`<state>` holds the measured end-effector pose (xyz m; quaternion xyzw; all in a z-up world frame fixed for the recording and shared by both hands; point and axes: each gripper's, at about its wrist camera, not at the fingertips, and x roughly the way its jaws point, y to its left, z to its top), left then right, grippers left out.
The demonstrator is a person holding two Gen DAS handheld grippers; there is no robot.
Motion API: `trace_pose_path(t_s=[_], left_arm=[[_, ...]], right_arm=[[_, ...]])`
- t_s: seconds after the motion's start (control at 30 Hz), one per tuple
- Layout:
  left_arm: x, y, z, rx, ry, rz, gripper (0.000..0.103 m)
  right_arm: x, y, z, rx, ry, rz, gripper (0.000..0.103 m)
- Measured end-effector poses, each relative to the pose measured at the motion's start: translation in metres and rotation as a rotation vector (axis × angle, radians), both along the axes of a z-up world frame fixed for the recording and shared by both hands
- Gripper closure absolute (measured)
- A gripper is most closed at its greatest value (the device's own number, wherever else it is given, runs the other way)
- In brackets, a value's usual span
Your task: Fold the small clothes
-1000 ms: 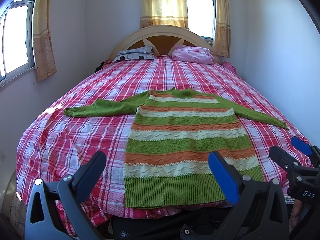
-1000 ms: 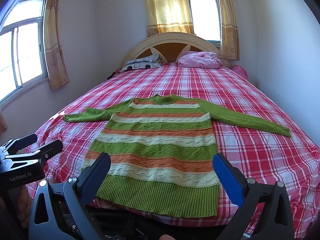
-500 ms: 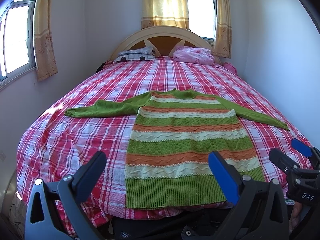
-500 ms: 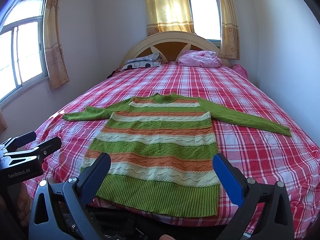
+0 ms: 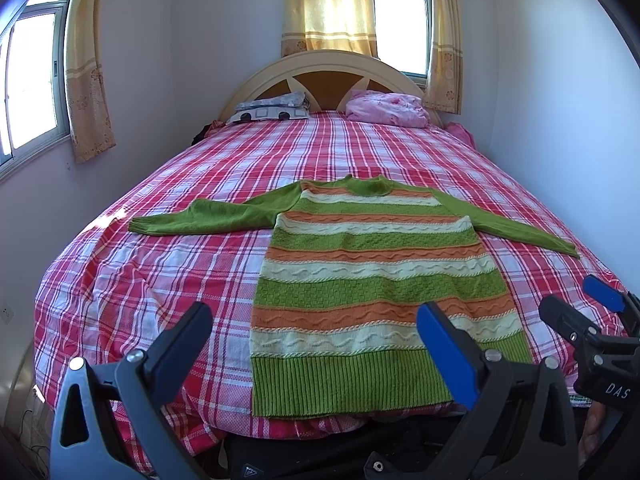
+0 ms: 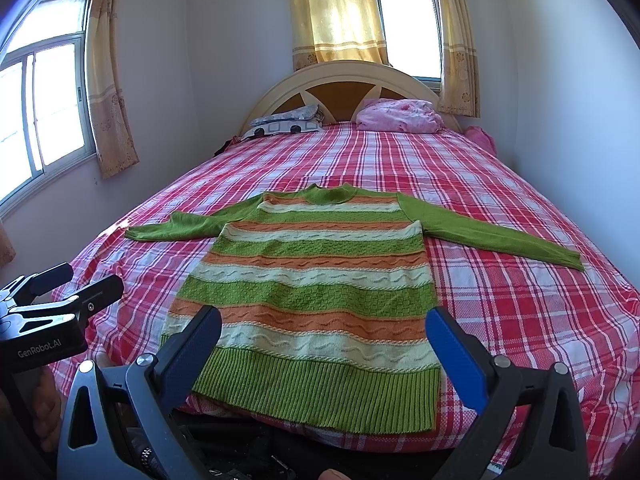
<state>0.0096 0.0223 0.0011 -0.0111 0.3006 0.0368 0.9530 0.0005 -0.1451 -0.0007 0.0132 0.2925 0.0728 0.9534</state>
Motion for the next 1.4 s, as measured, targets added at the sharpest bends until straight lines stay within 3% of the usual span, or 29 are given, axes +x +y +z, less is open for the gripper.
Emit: trace_pose_path(t_s=[0.9,1.17,1.4], left_arm=[[0.008,0.001,-0.003,0.025,0.013,-0.010,0.000],[0.027,-0.006,-0.010,0.094,0.008,-0.044,0.000],[0.066,-0.007,-0.019,0.148,0.003,-0.045,0.000]], right_arm=[[0.008,-0.003,-0.007,0.004,0.019,-0.005,0.001],[0.031,-0.016,-0.014,-0.042,0.026,-0.045,0.001],[0.073,-0.041,-0.039,-0.089,0.084,-0.114,0.001]])
